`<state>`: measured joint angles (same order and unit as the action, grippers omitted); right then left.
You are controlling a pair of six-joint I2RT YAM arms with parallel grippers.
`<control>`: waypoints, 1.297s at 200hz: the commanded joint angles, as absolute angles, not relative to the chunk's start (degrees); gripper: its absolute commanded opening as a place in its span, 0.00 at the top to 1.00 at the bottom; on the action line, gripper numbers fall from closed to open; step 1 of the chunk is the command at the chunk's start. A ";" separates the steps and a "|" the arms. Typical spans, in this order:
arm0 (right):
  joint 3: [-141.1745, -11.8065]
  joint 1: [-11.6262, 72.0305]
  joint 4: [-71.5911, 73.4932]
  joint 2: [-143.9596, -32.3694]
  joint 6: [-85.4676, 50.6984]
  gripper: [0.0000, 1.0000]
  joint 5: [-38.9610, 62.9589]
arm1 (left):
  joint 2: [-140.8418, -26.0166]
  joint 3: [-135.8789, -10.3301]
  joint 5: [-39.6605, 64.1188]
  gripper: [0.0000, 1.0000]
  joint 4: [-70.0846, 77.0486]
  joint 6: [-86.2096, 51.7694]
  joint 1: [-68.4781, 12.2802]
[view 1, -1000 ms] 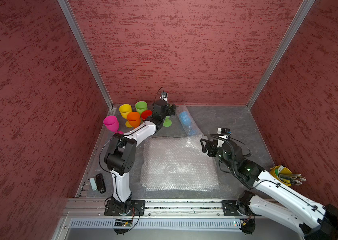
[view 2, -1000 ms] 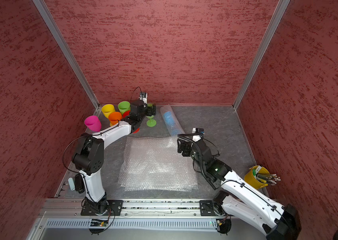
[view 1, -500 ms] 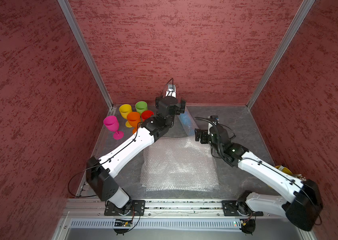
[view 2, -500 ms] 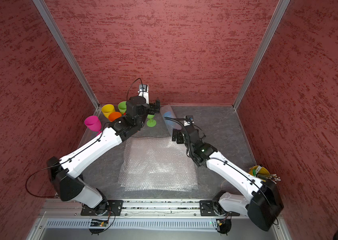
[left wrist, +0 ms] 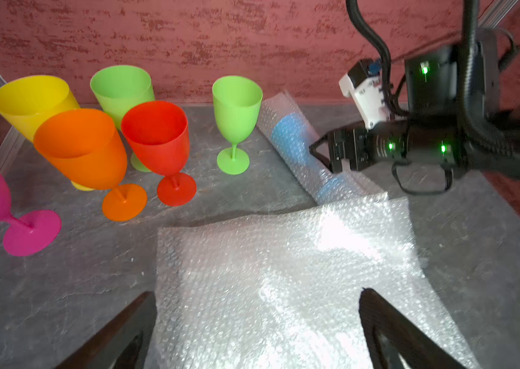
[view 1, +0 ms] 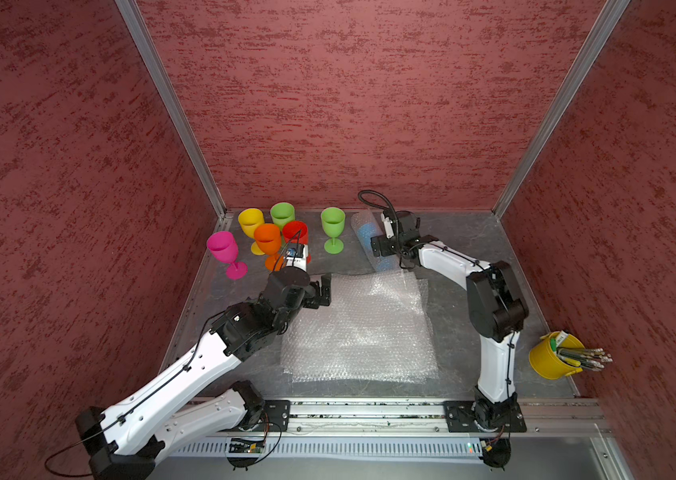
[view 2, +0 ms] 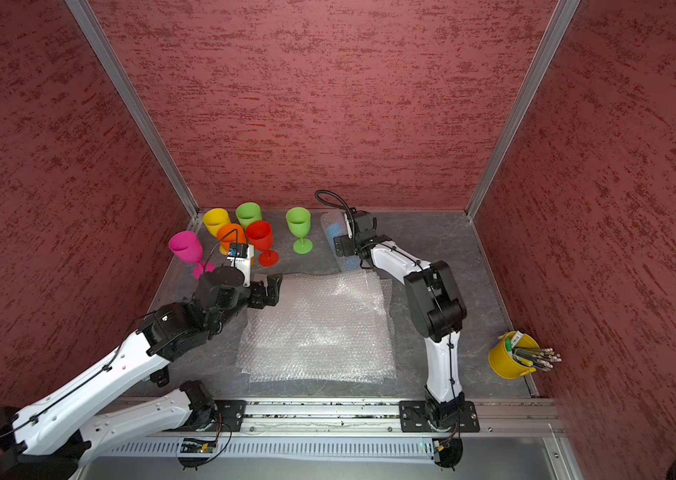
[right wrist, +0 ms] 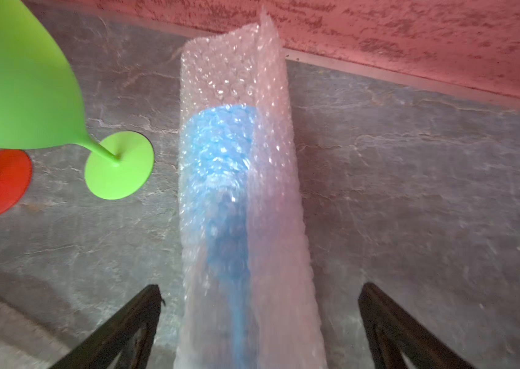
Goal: Unpack wine glasses from bubble wrap
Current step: Pick up the bubble wrap from the center of the board.
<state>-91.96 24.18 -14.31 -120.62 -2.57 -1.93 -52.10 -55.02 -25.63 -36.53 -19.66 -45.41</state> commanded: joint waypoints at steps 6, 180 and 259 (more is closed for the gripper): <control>-102.43 23.95 -22.23 -128.92 2.43 0.01 -3.50 | -52.76 -56.23 -24.09 0.00 -37.46 -18.64 -46.00; -103.71 21.39 -13.24 -110.89 -7.08 0.32 -9.93 | -52.94 -55.38 -25.84 0.00 -36.90 -17.81 -46.13; -72.12 32.09 -19.25 -83.59 -36.10 0.33 2.07 | -52.24 -55.14 -24.62 0.00 -37.34 -18.14 -46.28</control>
<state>-77.67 24.93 -11.51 -83.44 -26.22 1.80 -52.80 -55.18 -24.71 -37.50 -18.59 -45.95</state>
